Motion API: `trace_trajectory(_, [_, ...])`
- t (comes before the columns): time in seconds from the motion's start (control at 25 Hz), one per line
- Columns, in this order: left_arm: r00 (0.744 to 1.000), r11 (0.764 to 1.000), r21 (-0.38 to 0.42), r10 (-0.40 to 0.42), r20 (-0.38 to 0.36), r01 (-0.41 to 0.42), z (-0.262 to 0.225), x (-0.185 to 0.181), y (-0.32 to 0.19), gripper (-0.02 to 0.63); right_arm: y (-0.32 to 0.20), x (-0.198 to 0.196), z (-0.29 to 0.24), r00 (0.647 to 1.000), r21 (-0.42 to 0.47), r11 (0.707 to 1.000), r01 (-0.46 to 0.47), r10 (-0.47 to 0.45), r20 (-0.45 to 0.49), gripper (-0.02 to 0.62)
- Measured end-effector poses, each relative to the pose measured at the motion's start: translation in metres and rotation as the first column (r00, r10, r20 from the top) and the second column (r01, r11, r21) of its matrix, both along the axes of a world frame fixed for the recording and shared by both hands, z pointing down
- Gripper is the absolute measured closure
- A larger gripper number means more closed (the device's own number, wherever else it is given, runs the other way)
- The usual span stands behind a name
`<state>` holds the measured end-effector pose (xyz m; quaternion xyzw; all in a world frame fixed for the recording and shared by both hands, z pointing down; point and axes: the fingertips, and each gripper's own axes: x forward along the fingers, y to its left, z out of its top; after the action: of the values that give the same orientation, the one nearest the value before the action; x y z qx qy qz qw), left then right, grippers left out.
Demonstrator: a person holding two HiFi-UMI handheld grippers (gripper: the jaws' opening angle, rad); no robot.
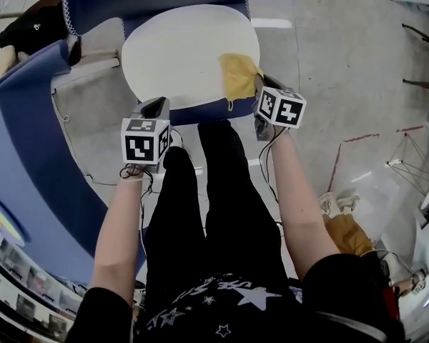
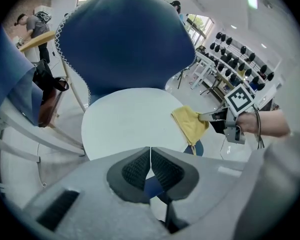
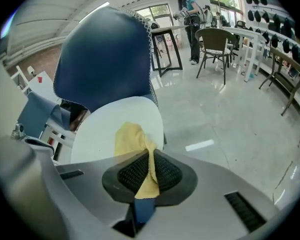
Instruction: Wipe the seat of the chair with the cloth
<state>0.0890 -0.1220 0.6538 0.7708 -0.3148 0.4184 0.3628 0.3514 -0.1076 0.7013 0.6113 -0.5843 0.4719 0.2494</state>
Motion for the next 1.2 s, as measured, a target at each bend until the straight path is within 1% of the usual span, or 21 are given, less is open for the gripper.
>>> trace_trajectory(0.12, [1.000, 1.000, 0.018, -0.002, -0.009, 0.002, -0.014, 0.002, -0.005, 0.584, 0.001, 0.013, -0.015, 0.999, 0.004, 1.000, -0.020, 0.020, -0.032, 0.566])
trace_trajectory(0.24, [1.000, 0.999, 0.032, 0.000, -0.022, 0.001, -0.028, 0.004, -0.011, 0.584, -0.001, 0.018, -0.028, 0.999, 0.008, 0.999, -0.032, 0.033, -0.042, 0.566])
trace_trajectory(0.4, [0.999, 0.999, 0.039, 0.002, -0.039, -0.001, -0.039, 0.006, -0.013, 0.584, -0.005, 0.010, -0.037, 0.999, 0.005, 1.000, 0.000, 0.000, -0.038, 0.568])
trace_trajectory(0.52, [0.999, 0.999, 0.048, -0.004, -0.052, 0.006, -0.039, 0.006, -0.010, 0.584, -0.002, 0.007, -0.029, 0.998, -0.025, 1.000, 0.015, -0.016, -0.054, 0.566])
trace_trajectory(0.68, [0.999, 0.999, 0.039, 0.000, -0.047, 0.002, -0.032, -0.002, 0.003, 0.584, 0.003, 0.003, -0.014, 0.998, -0.037, 0.999, -0.028, 0.026, -0.058, 0.565])
trace_trajectory(0.76, [0.998, 1.000, 0.022, -0.020, -0.053, 0.021, -0.027, -0.010, 0.010, 0.584, 0.000, -0.003, -0.011, 0.998, -0.033, 0.999, -0.037, 0.035, -0.054, 0.565])
trace_trajectory(0.84, [0.997, 0.999, -0.011, -0.044, -0.060, 0.043, -0.020, -0.020, 0.018, 0.584, -0.001, -0.009, -0.010, 0.998, -0.030, 0.999, -0.038, 0.037, -0.059, 0.565])
trace_trajectory(0.92, [0.998, 0.999, -0.033, -0.043, -0.051, 0.041, -0.014, -0.028, 0.028, 0.584, 0.000, -0.015, -0.012, 0.997, -0.021, 0.999, -0.043, 0.042, -0.057, 0.566])
trace_trajectory(1.0, [0.998, 0.999, -0.031, -0.032, -0.049, 0.031, -0.013, -0.031, 0.033, 0.584, 0.000, -0.015, -0.021, 0.997, 0.004, 0.998, -0.056, 0.056, -0.052, 0.566])
trace_trajectory(1.2, [0.995, 1.000, -0.010, -0.017, -0.098, 0.016, -0.033, -0.032, 0.037, 0.584, 0.005, -0.021, -0.063, 0.994, 0.078, 0.993, -0.093, 0.097, -0.048, 0.566])
